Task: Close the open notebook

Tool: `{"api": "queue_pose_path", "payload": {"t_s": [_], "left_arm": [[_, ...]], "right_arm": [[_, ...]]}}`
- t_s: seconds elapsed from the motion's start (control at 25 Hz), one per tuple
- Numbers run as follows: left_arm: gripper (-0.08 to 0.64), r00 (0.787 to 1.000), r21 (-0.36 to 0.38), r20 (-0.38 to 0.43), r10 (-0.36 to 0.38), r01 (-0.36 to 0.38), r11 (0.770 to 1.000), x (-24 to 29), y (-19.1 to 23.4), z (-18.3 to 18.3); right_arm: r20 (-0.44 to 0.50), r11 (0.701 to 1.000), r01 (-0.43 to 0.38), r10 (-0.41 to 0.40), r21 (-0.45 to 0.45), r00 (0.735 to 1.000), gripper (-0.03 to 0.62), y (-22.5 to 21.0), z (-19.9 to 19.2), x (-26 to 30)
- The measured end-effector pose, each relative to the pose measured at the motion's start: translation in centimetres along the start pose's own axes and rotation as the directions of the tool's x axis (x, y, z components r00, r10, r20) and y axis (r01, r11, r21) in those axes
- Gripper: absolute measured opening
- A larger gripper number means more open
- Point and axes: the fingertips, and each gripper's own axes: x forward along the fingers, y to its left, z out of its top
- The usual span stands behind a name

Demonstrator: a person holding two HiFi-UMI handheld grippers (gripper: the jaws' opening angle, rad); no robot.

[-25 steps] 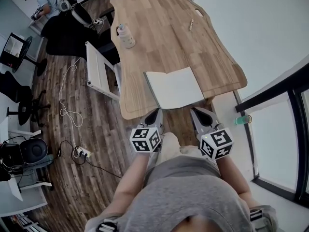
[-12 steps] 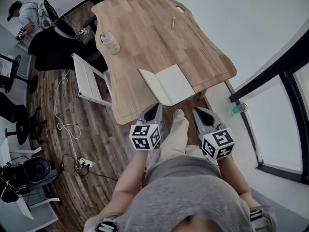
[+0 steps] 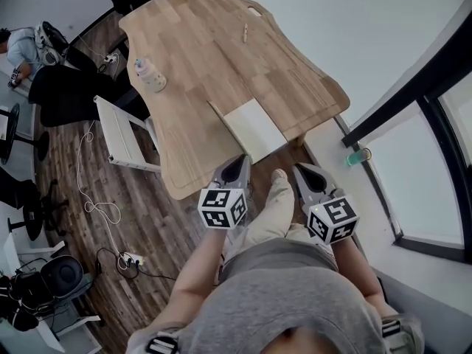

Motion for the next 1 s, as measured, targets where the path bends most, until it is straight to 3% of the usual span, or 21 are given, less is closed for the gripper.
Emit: {"api": "queue_pose_path", "payload": {"t_s": [1.0], "left_arm": [[0.009, 0.993, 0.025, -0.035, -0.111, 0.112, 0.993, 6.6, -3.5, 0.1]], "right_arm": [[0.001, 0.998, 0.055, -0.055, 0.017, 0.999, 0.002, -4.3, 0.9, 1.9]]}}
